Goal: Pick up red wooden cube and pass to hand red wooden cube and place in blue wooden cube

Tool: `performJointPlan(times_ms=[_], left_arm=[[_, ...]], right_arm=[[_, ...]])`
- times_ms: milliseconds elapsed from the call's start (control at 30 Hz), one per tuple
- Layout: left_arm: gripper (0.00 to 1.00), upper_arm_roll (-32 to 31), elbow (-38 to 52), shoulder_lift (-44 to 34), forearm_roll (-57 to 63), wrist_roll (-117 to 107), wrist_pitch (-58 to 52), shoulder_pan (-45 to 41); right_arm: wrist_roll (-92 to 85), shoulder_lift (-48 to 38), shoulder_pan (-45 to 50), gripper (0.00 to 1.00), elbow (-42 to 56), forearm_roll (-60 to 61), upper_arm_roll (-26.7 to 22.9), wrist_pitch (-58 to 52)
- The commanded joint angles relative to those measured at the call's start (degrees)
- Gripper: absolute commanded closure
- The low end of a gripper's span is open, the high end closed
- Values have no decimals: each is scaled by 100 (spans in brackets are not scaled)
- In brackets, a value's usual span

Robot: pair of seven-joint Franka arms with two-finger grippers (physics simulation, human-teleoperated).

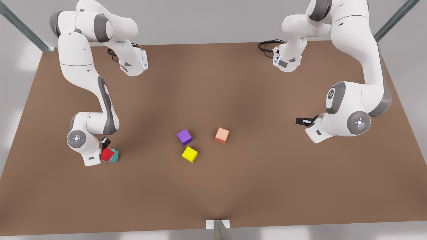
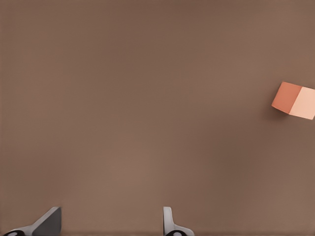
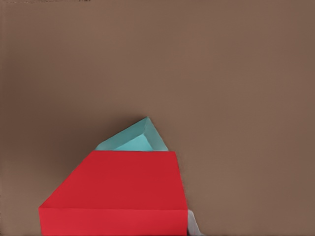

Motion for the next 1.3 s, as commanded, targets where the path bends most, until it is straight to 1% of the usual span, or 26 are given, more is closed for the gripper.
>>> performJointPlan(times_ms=[0, 633, 833, 967, 1067, 1133, 1200, 1233, 1267], left_arm=[[0, -4, 2, -1, 9, -45, 4, 0], [0, -4, 11, 25, 9, -45, -5, -9], [0, -4, 11, 34, 9, -45, 4, -9], [0, -4, 11, 34, 9, -45, 4, -9], [0, 4, 11, 34, 9, -45, 4, -9], [0, -4, 20, 34, 9, -53, 4, -9], [0, -4, 20, 25, 18, -53, -5, -9], [0, 4, 20, 25, 18, -53, -5, 0], [0, -4, 20, 25, 18, -45, -5, -1]], right_arm=[[-526, -1, 0, 0, 5, 230, 1, -228], [-526, -88, 0, 0, 92, 230, -8, -369], [-526, -212, 9, 0, 145, 230, 1, -624], [-526, -475, 26, 0, 453, 230, 10, -1300], [-403, -502, 35, 0, 1059, 344, 18, -2117], [106, -361, 79, 0, 1595, 555, 54, -2689], [1860, 112, 193, 0, 2647, 774, 54, -3899], [2803, 630, 193, 0, 3517, 1117, 45, -4761], [4138, 703, 176, 0, 3819, 1056, -34, -4939]])
